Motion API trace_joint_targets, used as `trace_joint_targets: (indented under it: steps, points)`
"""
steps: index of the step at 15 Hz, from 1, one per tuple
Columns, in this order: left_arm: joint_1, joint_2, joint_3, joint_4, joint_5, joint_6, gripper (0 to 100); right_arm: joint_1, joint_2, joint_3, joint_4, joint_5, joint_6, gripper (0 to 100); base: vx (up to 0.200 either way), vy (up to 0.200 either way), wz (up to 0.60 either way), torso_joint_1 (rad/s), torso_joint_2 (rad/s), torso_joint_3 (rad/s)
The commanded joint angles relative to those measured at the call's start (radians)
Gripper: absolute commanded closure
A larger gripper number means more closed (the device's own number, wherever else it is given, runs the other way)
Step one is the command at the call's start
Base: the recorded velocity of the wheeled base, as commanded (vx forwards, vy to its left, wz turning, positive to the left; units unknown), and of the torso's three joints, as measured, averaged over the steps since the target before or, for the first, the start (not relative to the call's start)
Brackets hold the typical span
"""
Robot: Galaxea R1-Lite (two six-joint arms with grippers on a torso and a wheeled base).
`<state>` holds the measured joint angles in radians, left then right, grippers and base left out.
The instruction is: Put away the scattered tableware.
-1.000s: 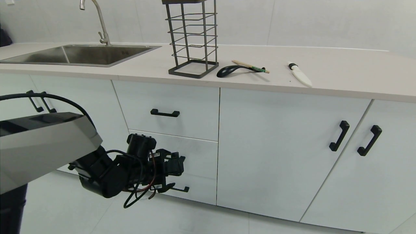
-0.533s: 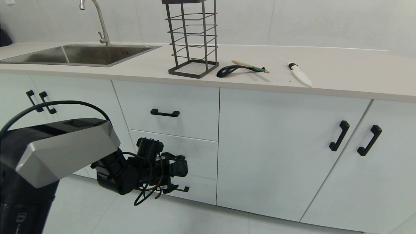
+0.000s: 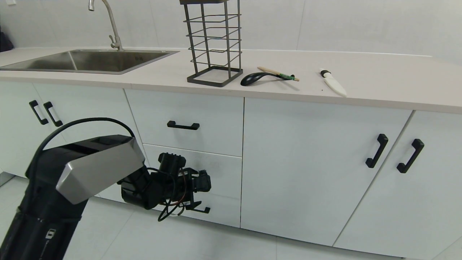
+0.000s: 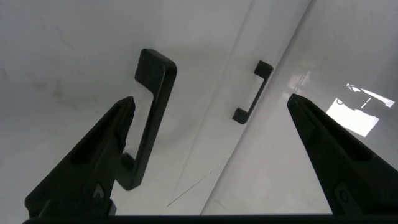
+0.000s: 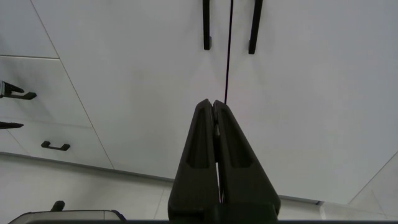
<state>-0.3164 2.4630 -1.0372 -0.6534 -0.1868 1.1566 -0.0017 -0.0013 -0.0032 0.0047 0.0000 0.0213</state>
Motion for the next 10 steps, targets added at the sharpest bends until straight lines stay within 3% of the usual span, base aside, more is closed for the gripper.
trace_joint_targets:
  steps: [1,10]
  points:
    - [0.000,0.037,-0.029,0.005,0.000,0.000,0,0.000,0.001,0.000,0.000,0.000,0.000,100,0.000,0.000,0.00,0.000,0.00,0.000]
    - [0.031,-0.016,0.117,0.012,0.001,0.005,0,0.000,0.001,0.000,0.000,0.000,0.000,100,0.000,0.000,0.00,0.000,0.00,0.000]
